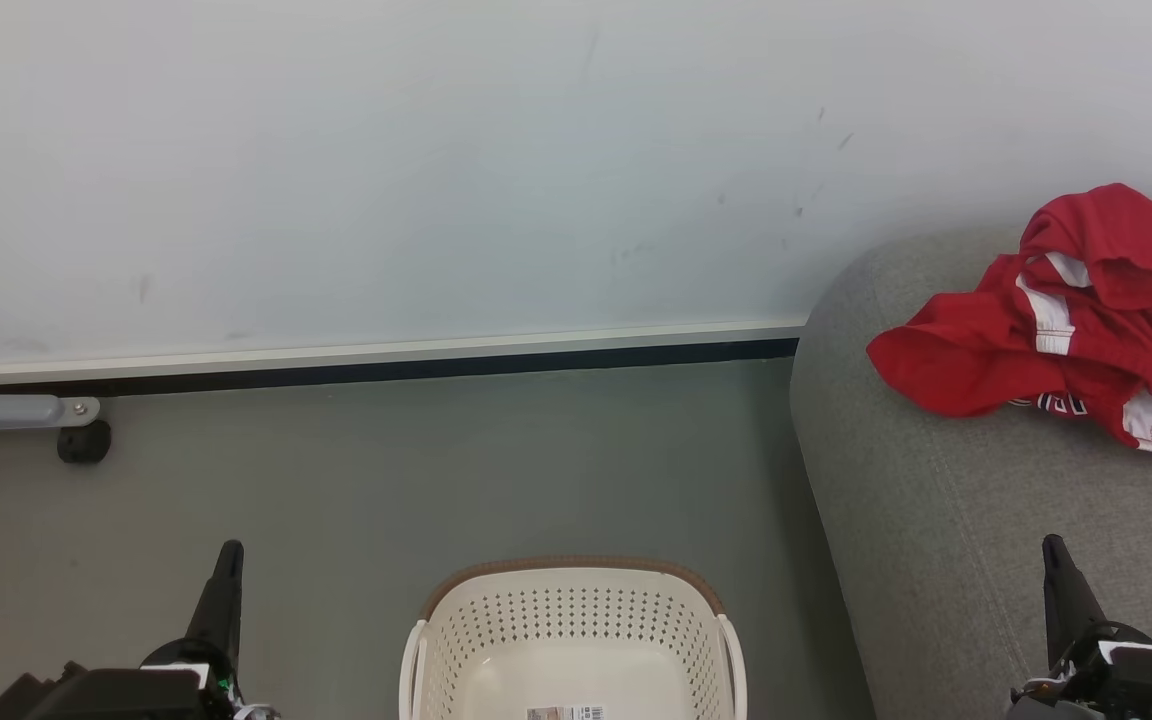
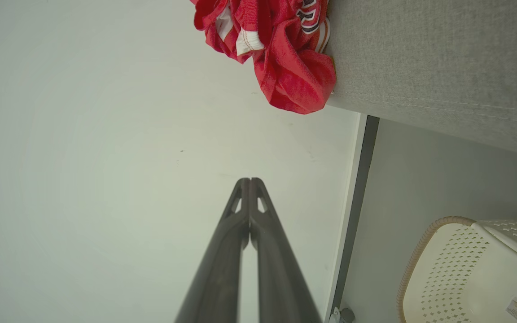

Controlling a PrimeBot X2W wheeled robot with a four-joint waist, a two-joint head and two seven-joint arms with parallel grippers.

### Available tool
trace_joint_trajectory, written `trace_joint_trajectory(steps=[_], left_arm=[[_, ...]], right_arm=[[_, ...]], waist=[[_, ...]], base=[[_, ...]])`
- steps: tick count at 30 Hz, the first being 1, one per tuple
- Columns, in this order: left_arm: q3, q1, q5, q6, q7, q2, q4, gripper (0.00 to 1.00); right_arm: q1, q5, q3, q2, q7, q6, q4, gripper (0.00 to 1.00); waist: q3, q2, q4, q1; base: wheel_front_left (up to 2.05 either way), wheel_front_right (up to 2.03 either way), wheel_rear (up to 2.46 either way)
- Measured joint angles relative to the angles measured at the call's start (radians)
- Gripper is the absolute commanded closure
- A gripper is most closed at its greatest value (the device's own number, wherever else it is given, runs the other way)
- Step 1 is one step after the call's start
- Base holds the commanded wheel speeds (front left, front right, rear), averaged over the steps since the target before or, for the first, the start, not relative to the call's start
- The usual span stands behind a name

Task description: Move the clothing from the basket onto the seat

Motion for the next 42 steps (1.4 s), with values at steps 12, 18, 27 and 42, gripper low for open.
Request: trace_joint_trajectory(steps=[12,18,27,42], left_arm=[[0.000,0.000,0.000,0.000,0.000,0.000,0.000,1.00],[0.000,0.000,0.000,0.000,0.000,0.000,0.000,1.00],[0.000,0.000,0.000,0.000,0.000,0.000,0.000,1.00],[0.000,0.000,0.000,0.000,0.000,0.000,0.000,1.00]], right_arm=[[0.000,0.000,0.000,0.000,0.000,0.000,0.000,1.00],[0.000,0.000,0.000,0.000,0.000,0.000,0.000,1.00],[0.000,0.000,0.000,0.000,0.000,0.000,0.000,1.00],[0.000,0.000,0.000,0.000,0.000,0.000,0.000,1.00]], waist=[[0.000,0.0000,0.000,0.0000],[0.000,0.0000,0.000,0.0000],[0.000,0.0000,0.000,-0.0001],[0.000,0.0000,0.000,0.0000]], base=[[0.00,0.00,0.00],[0.00,0.00,0.00],[0.00,0.00,0.00],[0.00,0.00,0.00]])
